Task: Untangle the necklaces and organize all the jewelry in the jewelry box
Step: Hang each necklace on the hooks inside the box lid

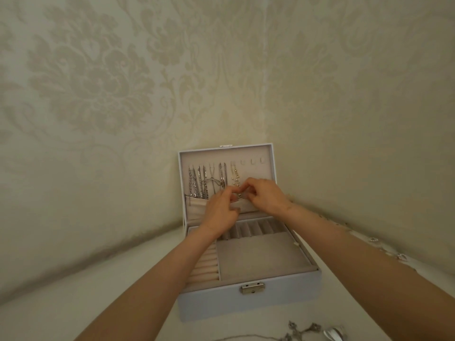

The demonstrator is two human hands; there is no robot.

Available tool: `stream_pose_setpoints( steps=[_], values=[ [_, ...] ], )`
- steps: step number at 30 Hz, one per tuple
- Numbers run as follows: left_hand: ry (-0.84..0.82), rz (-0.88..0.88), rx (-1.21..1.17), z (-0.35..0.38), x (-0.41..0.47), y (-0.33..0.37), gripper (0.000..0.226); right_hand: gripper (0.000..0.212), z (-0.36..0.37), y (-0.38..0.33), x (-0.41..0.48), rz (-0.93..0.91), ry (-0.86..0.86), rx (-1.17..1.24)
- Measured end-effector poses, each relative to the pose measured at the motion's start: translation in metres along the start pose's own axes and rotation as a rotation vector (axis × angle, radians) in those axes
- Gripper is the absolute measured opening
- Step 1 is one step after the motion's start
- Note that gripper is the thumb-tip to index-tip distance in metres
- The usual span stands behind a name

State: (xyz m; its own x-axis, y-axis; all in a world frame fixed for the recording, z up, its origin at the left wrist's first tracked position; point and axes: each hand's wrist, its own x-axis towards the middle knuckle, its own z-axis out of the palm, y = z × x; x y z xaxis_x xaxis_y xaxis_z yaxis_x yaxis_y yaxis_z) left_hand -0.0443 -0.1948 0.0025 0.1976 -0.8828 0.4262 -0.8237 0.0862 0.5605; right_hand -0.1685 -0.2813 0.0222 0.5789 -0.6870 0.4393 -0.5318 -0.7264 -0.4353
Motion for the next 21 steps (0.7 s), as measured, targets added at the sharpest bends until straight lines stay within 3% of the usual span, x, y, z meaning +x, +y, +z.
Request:
stream_pose_setpoints(
  steps=[5,21],
  values=[
    [0.010,0.043,0.065,-0.003,-0.023,0.011,0.037,0.026,-0.008,-0.008,-0.024,-0.061,0.167,0.047],
    [-0.123,0.068,-0.027,-0.025,-0.150,0.047,0.016,0.018,-0.034,-0.050,-0.166,-0.059,-0.012,0.236]
  ],
)
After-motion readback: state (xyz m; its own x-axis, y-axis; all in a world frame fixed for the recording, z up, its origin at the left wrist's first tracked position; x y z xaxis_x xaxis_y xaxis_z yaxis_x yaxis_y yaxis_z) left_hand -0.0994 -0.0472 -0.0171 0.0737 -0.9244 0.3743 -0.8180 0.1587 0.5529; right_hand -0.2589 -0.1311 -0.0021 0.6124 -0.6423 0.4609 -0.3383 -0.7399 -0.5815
